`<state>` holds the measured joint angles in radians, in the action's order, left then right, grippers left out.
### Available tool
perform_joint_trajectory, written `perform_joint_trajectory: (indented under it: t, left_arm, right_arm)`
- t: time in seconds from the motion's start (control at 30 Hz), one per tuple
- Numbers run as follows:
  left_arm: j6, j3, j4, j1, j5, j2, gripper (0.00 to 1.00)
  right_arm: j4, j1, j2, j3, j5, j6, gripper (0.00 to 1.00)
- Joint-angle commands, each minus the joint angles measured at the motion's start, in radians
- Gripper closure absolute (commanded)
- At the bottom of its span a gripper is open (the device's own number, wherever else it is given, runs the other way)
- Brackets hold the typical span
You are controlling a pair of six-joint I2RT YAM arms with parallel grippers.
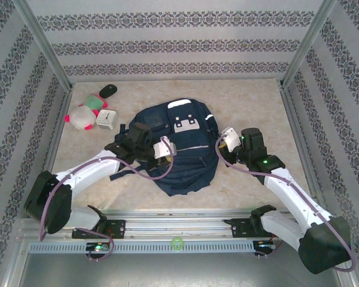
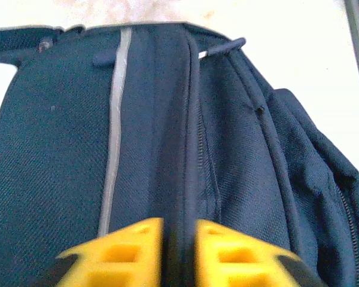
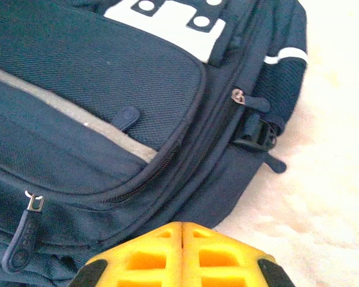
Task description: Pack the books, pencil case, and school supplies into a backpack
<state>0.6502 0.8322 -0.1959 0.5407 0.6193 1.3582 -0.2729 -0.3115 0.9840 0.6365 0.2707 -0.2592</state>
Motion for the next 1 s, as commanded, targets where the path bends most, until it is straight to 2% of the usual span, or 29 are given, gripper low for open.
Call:
perform_joint_trajectory:
  t: [0.0, 0.03, 0.13, 0.17, 0.33, 0.5, 0.6, 0.63, 0.7, 0.8, 0.83, 0.97]
  left_arm:
    - [-0.016, 0.016, -0.04, -0.006, 0.009, -0.02, 0.45]
    - [-0.053, 0.037, -0.032, 0.002, -0.01, -0.012, 0.39]
    - [-0.153, 0.094, 0.007, 0.047, -0.079, 0.023, 0.32]
    - [-0.162, 0.104, 0.024, 0.064, -0.083, 0.033, 0.32]
    - [-0.156, 0.191, 0.064, 0.158, -0.127, 0.144, 0.26]
    - [-0.136, 0.244, 0.047, 0.186, -0.138, 0.241, 0.22]
    - [-0.127, 0.246, 0.045, 0.191, -0.194, 0.277, 0.23]
    - [-0.128, 0.242, 0.051, 0.191, -0.234, 0.285, 0.28]
    - [-0.148, 0.231, 0.079, 0.189, -0.298, 0.292, 0.52]
    - [-0.196, 0.199, 0.133, 0.181, -0.263, 0.243, 0.89]
    - [-0.228, 0.181, 0.169, 0.176, -0.233, 0.218, 0.98]
    - [-0.365, 0.128, 0.278, 0.16, -0.102, 0.173, 1.0]
  right_arm:
    - [0.048, -0.012, -0.001, -0.009, 0.125, -0.02, 1.0]
    - [0.036, -0.012, -0.005, -0.008, 0.169, -0.038, 1.0]
    - [-0.002, -0.009, -0.002, 0.0, 0.26, -0.065, 0.99]
    - [-0.007, -0.01, -0.001, -0.001, 0.275, -0.073, 0.93]
    - [0.009, -0.009, 0.005, -0.005, 0.294, -0.065, 0.83]
    - [0.008, -0.01, 0.005, -0.001, 0.306, -0.05, 0.76]
    - [0.007, -0.007, -0.004, -0.003, 0.305, -0.046, 0.72]
    - [0.006, -0.005, -0.009, -0.006, 0.306, -0.045, 0.7]
    - [0.008, -0.003, -0.016, -0.014, 0.306, -0.044, 0.68]
    - [0.031, 0.001, -0.021, -0.029, 0.319, -0.013, 0.63]
    - [0.059, 0.003, -0.018, -0.038, 0.336, 0.017, 0.62]
    - [0.138, -0.005, 0.032, -0.041, 0.428, 0.115, 0.58]
